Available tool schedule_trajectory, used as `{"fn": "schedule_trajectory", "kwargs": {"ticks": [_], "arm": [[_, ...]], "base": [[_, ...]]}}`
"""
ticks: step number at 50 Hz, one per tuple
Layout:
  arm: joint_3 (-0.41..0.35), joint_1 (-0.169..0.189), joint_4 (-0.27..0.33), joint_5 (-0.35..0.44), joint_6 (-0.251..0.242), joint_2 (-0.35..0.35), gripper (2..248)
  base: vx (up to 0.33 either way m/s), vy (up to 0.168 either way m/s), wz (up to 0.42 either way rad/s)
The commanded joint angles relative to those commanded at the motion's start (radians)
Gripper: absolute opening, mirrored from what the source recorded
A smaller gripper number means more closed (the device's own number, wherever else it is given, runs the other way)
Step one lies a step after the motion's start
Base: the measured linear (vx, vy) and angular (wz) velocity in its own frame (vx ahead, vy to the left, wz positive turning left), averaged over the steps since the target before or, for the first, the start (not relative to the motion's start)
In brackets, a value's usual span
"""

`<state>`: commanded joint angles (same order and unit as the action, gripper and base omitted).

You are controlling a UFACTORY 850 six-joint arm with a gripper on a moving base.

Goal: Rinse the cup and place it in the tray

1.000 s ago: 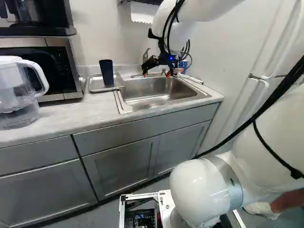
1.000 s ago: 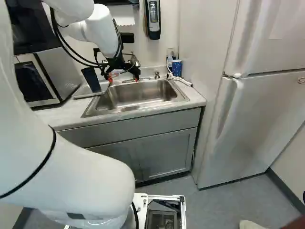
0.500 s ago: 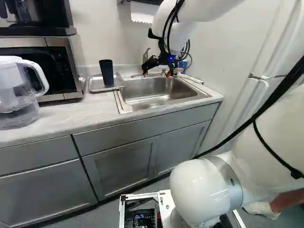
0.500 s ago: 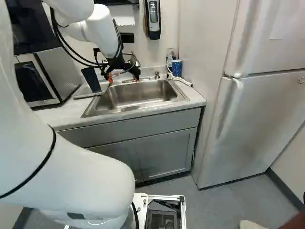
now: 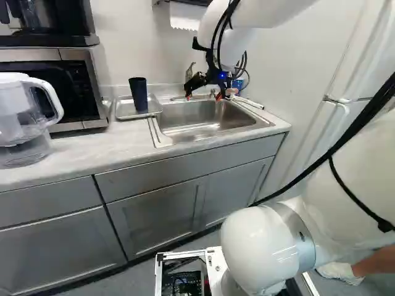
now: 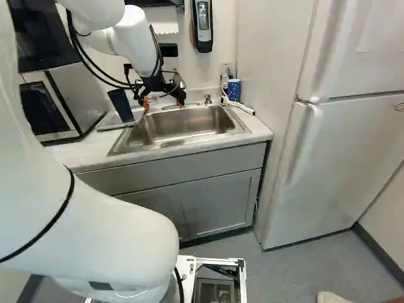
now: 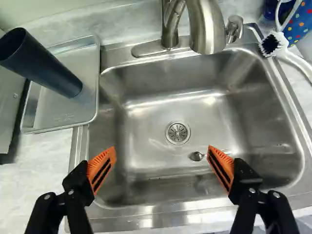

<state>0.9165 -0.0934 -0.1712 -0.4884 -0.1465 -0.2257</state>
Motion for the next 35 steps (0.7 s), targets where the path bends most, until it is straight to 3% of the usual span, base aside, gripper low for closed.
{"fn": "schedule_trajectory", "kwargs": {"ticks": [16,35], "arm": [[0.000,0.000,0.000,0.000,0.000,0.000,247],[0.000,0.000,0.000,0.000,0.000,0.000,247]], "base": [[-0.043,-0.002,0.011],[-0.107,0.038,0.195]]}}
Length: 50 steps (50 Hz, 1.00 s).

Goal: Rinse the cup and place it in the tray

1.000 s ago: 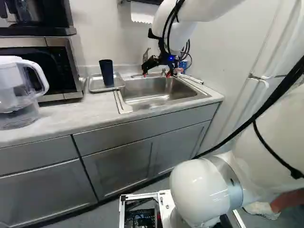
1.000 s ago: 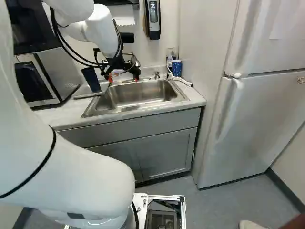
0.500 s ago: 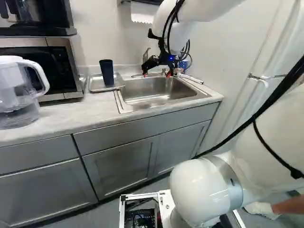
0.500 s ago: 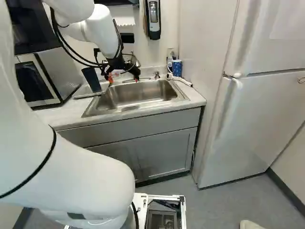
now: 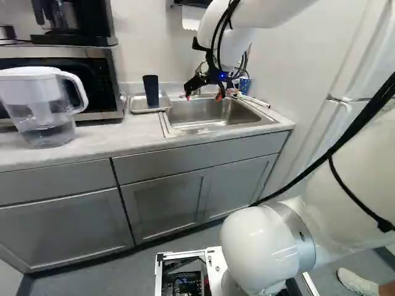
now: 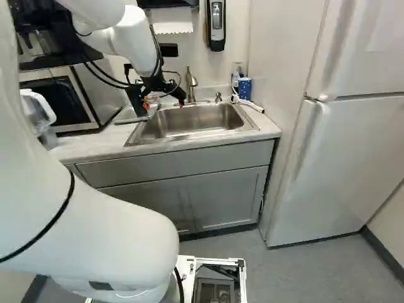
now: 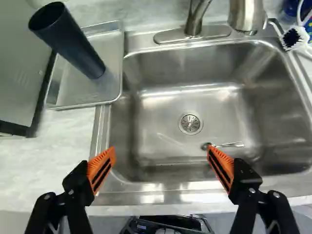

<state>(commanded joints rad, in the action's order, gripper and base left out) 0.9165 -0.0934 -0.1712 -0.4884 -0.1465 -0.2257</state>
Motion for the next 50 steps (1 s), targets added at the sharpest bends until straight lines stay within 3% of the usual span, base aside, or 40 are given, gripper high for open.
{"fn": "schedule_trajectory", "kwargs": {"ticks": [15,50], "arm": [[0.000,0.000,0.000,0.000,0.000,0.000,247],[0.000,0.000,0.000,0.000,0.000,0.000,247]], "base": [[-0.146,0.032,0.167],[-0.207,-0.001,0.020]]}}
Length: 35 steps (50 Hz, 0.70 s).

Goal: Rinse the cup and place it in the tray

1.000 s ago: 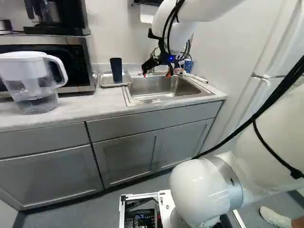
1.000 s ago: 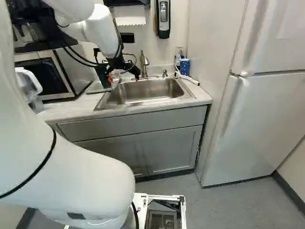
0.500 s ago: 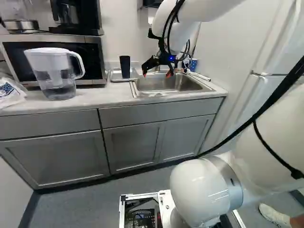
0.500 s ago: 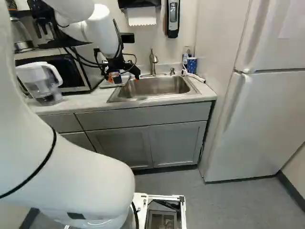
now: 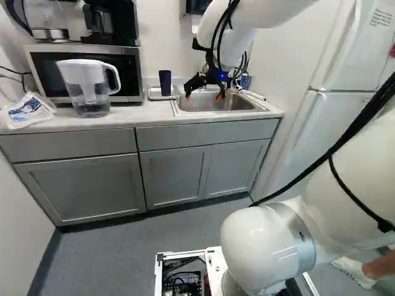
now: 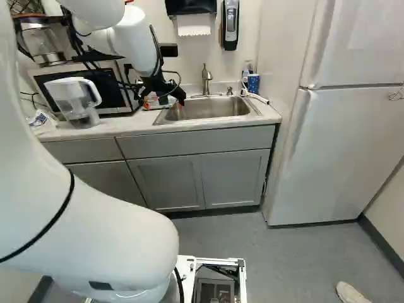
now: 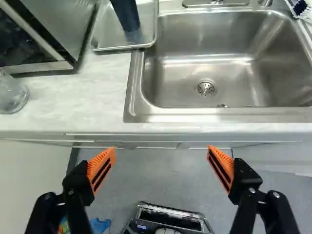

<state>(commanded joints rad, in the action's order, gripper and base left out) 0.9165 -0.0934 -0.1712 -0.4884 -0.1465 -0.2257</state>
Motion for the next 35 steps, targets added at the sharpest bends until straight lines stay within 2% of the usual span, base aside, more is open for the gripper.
{"fn": "schedule_trajectory", "kwargs": {"ticks": [35], "arm": [[0.000,0.000,0.000,0.000,0.000,0.000,247]], "base": [[-0.210,0.000,0.020]]}}
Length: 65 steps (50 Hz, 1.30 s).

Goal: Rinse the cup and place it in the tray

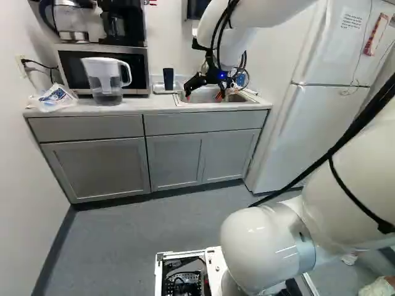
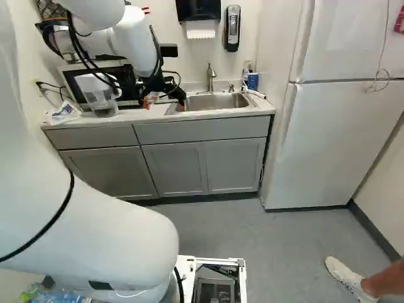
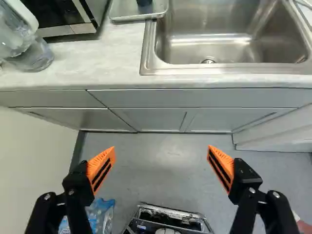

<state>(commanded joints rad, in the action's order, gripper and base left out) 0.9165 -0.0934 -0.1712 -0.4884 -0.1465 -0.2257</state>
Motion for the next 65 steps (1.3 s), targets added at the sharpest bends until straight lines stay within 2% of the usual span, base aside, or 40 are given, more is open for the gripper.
{"fn": "schedule_trajectory", "kwargs": {"ticks": [65], "arm": [[-0.003,0.000,0.001,0.005,0.001,0.000,247]], "base": [[-0.009,0.000,0.001]]}}
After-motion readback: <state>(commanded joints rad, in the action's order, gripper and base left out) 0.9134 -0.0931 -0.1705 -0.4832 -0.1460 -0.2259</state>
